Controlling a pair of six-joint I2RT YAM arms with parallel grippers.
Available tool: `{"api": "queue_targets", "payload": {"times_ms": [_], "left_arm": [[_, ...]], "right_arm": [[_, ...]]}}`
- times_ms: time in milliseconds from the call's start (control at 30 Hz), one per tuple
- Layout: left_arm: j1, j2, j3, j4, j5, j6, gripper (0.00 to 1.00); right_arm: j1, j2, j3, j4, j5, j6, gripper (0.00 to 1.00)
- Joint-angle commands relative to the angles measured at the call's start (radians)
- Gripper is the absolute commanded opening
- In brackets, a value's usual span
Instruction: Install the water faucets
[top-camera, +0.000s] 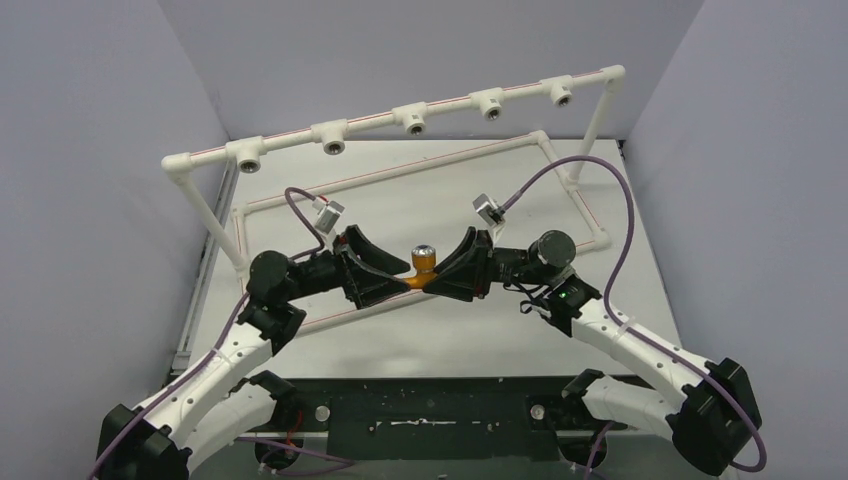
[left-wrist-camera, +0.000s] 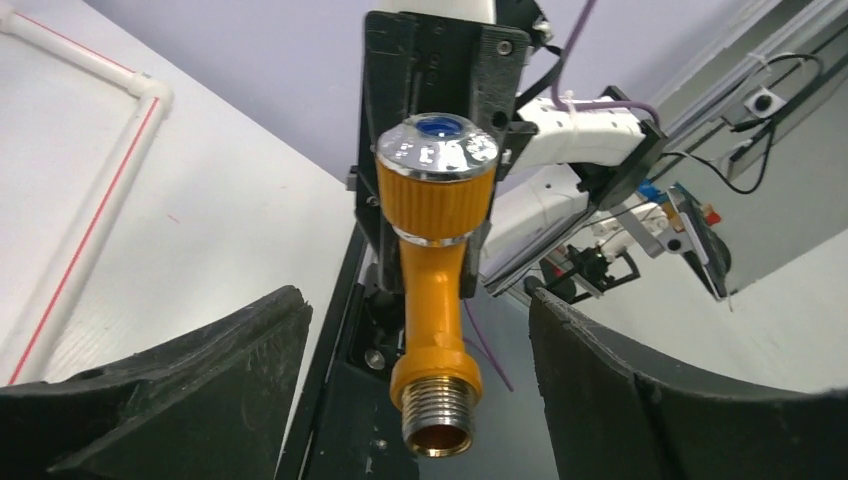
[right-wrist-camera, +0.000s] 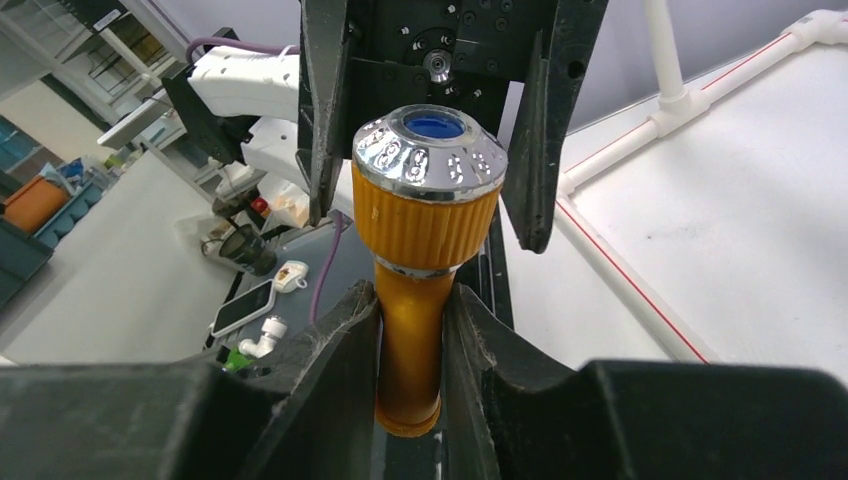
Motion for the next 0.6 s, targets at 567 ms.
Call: {"api": "queue_targets", "payload": {"times_ms": [567], "left_arm": [[0.023, 0.244, 0.841, -0.916, -0.660, 0.751, 0.95]], "right_arm": [[-0.004, -0.166, 0.374, -0.670, 0.577, -0.578, 0.00]]}}
